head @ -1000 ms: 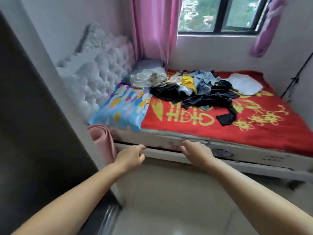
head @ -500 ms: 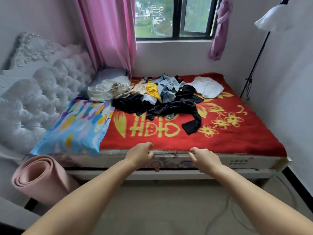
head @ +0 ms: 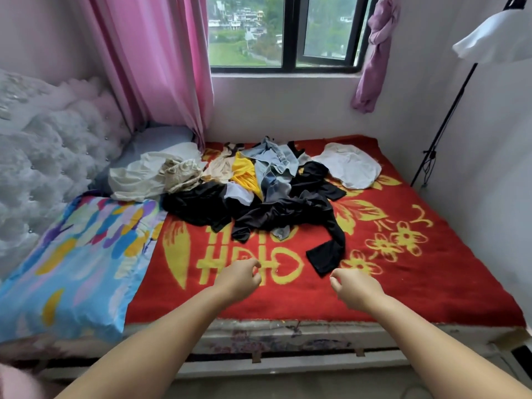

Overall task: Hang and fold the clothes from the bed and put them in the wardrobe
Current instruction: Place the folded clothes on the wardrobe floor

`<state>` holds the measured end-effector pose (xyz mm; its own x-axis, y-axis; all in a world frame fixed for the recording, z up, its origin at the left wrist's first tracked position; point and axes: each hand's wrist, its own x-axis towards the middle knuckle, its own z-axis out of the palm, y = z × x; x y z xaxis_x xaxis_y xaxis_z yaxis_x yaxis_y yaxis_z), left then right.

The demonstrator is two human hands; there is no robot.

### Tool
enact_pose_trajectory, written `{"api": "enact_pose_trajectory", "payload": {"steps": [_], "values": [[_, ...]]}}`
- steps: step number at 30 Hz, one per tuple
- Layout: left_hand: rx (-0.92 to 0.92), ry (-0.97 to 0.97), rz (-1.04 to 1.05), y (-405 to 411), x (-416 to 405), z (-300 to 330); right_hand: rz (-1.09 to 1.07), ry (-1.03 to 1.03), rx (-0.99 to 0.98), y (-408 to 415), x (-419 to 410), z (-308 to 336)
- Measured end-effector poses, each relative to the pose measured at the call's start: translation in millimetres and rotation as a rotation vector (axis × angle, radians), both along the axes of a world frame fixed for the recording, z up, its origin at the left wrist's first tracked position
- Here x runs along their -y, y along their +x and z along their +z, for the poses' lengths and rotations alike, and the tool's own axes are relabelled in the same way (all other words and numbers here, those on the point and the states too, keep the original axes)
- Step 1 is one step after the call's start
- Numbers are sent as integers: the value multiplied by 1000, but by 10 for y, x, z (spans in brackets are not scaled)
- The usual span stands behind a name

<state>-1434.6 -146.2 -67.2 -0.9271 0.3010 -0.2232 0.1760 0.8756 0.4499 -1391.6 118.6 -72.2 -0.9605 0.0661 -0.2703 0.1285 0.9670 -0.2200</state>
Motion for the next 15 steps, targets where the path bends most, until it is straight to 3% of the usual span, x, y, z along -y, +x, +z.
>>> {"api": "enact_pose_trajectory", "payload": {"steps": [8,15], "values": [[68,-44,-98,-1183,-535,-129,-101,-2,121,-911,-483,-258],[156,-61,-46,-2133,-899,-561,-87,1,163,-1917,-952,-614]]}}
